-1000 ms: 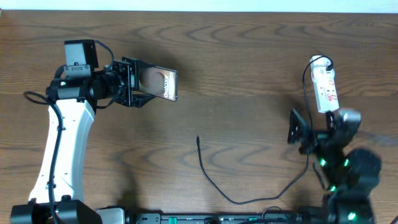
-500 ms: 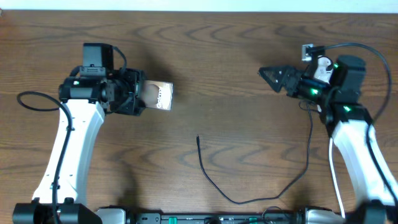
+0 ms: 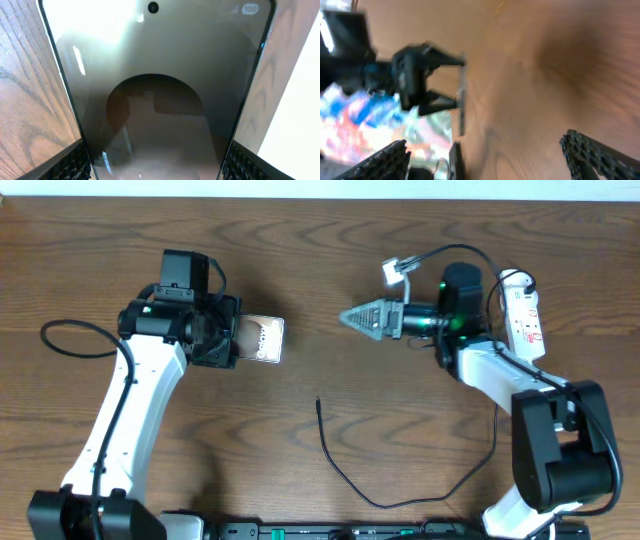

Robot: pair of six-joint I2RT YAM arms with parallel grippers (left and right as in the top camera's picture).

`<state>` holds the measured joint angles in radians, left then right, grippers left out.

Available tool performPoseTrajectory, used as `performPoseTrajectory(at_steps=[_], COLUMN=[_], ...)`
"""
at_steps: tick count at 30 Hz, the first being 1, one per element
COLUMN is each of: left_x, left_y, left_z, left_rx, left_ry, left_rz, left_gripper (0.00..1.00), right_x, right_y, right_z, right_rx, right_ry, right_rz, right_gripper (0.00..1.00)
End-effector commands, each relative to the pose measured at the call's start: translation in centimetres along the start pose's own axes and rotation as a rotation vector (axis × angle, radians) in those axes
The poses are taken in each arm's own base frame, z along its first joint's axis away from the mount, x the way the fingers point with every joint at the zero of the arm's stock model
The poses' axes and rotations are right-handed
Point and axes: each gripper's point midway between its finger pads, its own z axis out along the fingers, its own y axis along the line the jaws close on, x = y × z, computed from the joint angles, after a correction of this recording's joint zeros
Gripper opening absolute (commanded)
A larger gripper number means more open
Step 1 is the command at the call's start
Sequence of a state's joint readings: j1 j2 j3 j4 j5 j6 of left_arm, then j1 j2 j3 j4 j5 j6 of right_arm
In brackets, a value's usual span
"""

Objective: Plug charger to phone and switch on socket
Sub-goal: 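Swing the right gripper toward the phone box held by left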

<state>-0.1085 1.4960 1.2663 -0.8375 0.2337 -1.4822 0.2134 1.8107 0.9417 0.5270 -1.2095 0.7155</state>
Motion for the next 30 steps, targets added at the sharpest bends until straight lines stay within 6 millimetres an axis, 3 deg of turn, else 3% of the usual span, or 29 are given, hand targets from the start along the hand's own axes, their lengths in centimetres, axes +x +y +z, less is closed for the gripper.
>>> performPoseTrajectory(at_steps=[1,2,3,4,8,12,22,27,30], left_x=[0.4,0.6,0.9,1.1,1.7,2.8,6.9,8.1,8.2], left_y=[-0.1,-0.1,-0.2,-0.2,-0.6,-1.1,-2.2,-2.2,-2.2], left_z=[0.8,1.0,1.2,1.4,1.8,1.9,1.9,1.6,1.5], left_rx=[-0.021,-0.025,-0.026,-0.027,-0.018,-0.002,0.043,0.045,0.045], left_ry=[0.028,0.043,0.06,0.075,0.104,0.115,0.228,0.298,0.303], left_rz=[-0.015,-0.016,-0.017,-0.021,-0.019,-0.006,0.045,0.047,0.047], left_gripper=[0.07,0.07,0.07,0.07,0.07,0.07,0.07,0.07,0.07], right_x=[1.7,1.9,2.1,2.2,2.7,3.1,4.6,4.7,4.8], right_y=[1.3,1.4,1.5,1.6,1.7,1.6,2.2,2.1,2.1], right_z=[1.4,1.7,2.0,2.2,3.4,5.0,7.9,8.4,8.5], right_rx=[-0.081,-0.084,-0.085,-0.085,-0.07,-0.031,0.006,0.023,0.026], right_ry=[0.085,0.091,0.096,0.099,0.103,0.093,0.099,0.091,0.09], right_rz=[-0.016,-0.016,-0.017,-0.018,-0.012,0.011,0.011,0.025,0.024], right_gripper=[0.8,0.81,0.92,0.96,0.89,0.95,0.96,0.91,0.73])
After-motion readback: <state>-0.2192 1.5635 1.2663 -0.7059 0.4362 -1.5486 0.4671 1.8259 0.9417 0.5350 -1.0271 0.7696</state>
